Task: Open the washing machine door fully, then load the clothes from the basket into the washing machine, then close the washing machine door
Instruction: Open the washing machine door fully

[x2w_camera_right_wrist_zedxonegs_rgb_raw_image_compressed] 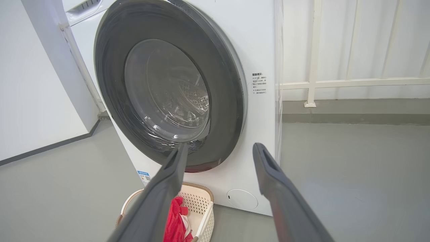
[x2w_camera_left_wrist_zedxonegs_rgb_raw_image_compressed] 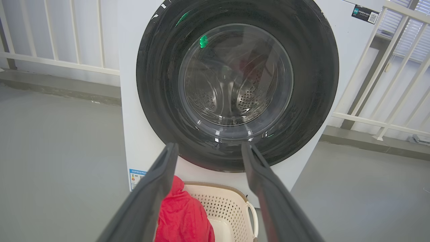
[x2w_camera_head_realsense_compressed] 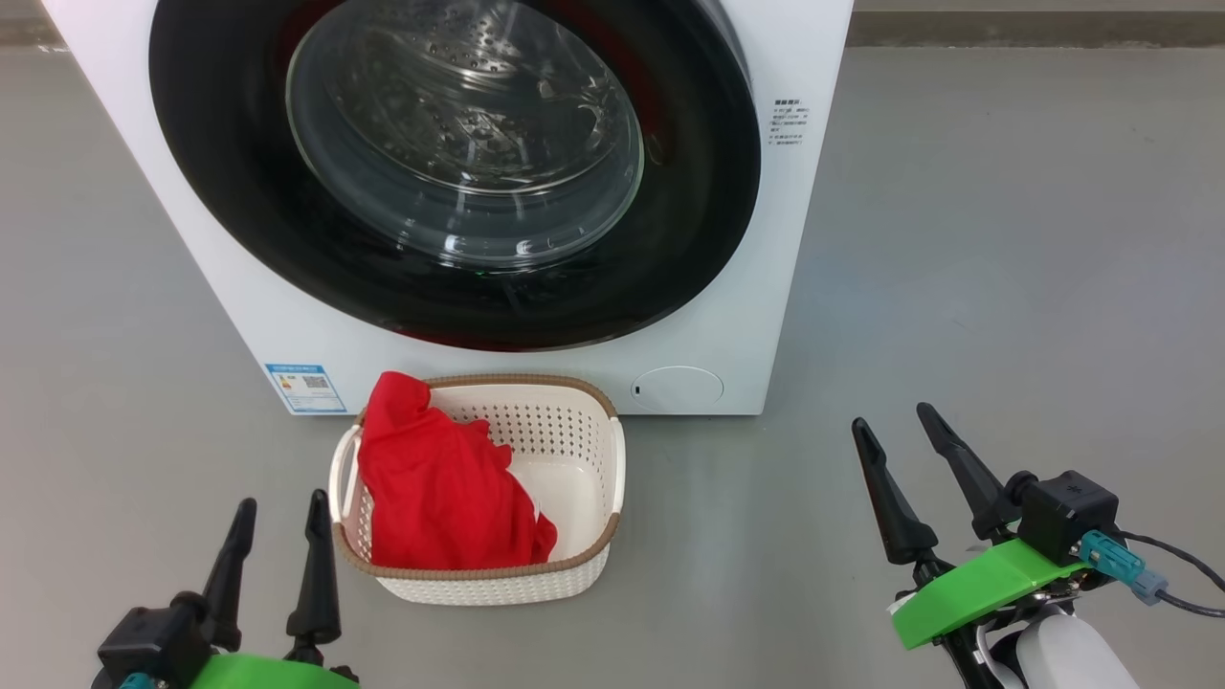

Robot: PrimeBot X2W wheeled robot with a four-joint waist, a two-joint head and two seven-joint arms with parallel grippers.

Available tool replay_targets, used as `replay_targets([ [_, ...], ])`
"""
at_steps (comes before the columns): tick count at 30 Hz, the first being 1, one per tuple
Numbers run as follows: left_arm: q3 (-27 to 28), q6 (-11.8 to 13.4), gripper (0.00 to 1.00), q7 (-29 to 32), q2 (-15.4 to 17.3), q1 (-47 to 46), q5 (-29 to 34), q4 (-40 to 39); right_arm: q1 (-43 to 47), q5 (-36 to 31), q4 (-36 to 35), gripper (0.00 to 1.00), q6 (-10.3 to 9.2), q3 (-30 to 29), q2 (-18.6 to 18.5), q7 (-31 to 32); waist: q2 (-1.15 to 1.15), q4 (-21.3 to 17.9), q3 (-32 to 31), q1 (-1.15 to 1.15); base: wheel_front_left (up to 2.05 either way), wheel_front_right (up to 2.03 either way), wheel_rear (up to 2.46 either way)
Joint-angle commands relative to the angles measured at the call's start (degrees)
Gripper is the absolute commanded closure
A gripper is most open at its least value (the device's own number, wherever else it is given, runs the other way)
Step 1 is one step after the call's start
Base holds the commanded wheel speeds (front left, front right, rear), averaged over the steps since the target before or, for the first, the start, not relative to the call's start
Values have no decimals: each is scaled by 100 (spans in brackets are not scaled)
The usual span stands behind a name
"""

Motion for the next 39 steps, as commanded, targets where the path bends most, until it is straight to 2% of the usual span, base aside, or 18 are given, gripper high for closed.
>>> replay_targets([
  [1, 184, -13, 0, -46, 95, -210, -19, -119, -209, -8, -136, 0, 9, 138, -6, -69, 0, -1, 0, 0, 0, 0, 0],
  [36, 75, -12, 0, -46, 95, -337, 258, -165, -439, 52, -160, 0, 9, 14, 7, -69, 0, 58, 287, 0, 0, 0, 0],
  [38, 60, -12, 0, -46, 95, -351, 269, -197, -509, 60, -170, 16, 9, -9, -22, -69, 0, 82, 351, 0, 0, 0, 0],
  [39, 55, -13, 0, -46, 95, -359, 276, -208, -545, 63, -174, 50, 9, -18, -39, -69, 0, 94, 383, 0, 0, 0, 0],
])
